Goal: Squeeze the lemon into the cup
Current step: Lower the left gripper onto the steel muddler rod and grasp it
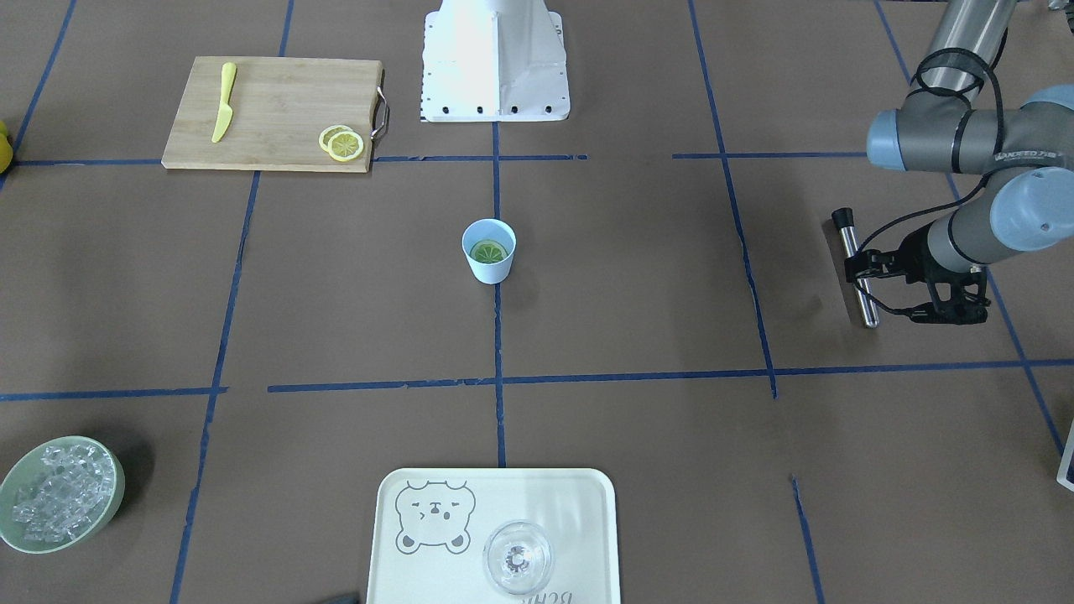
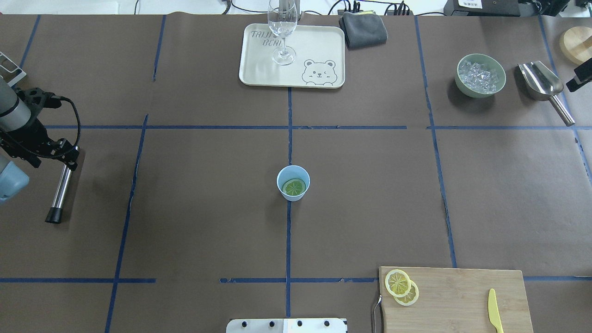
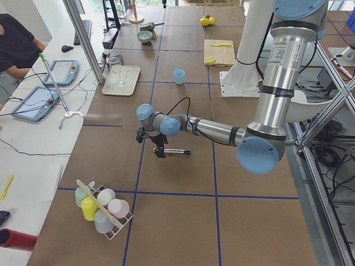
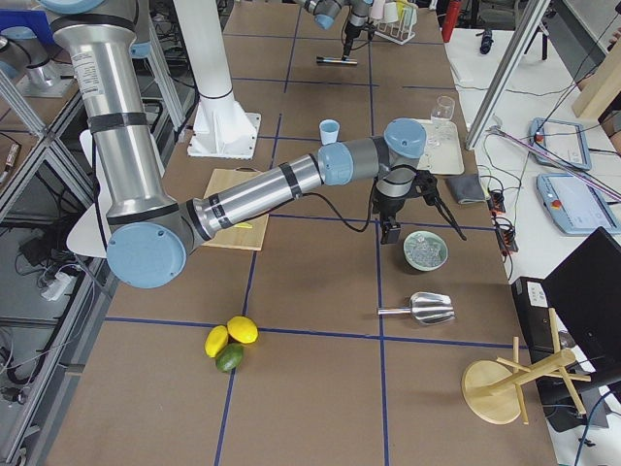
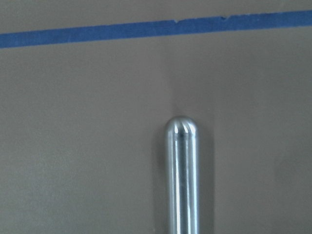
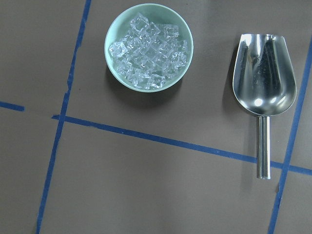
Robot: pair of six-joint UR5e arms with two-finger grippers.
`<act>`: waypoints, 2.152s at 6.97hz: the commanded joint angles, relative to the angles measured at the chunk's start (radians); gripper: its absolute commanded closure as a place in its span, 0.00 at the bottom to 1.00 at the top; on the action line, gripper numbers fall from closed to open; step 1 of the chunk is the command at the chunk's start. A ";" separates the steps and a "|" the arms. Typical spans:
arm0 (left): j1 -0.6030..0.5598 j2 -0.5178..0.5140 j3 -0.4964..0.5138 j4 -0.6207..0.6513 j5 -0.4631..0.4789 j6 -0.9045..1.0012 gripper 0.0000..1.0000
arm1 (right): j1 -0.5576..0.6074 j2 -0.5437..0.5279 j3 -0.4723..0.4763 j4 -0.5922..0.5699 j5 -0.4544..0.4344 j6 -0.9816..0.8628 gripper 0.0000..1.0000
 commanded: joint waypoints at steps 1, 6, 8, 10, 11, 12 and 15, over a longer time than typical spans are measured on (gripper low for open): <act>0.003 -0.032 0.031 -0.010 0.000 -0.003 0.00 | 0.000 -0.004 -0.005 0.000 -0.002 0.002 0.00; 0.014 -0.032 0.047 -0.013 0.000 0.001 0.09 | 0.001 -0.006 -0.005 0.000 -0.001 0.002 0.00; 0.022 -0.032 0.052 -0.016 0.000 0.003 0.09 | 0.001 -0.006 -0.005 0.000 -0.001 0.002 0.00; 0.023 -0.032 0.057 -0.016 0.000 0.004 0.15 | 0.001 -0.006 -0.005 -0.002 -0.001 0.002 0.00; 0.023 -0.032 0.057 -0.014 0.000 0.003 0.32 | 0.001 -0.006 -0.005 0.000 -0.001 0.002 0.00; 0.023 -0.032 0.057 -0.014 0.000 0.004 0.57 | 0.001 -0.006 -0.005 0.000 -0.001 0.002 0.00; 0.023 -0.030 0.031 -0.007 0.004 0.012 1.00 | 0.003 -0.004 -0.005 0.000 -0.001 0.002 0.00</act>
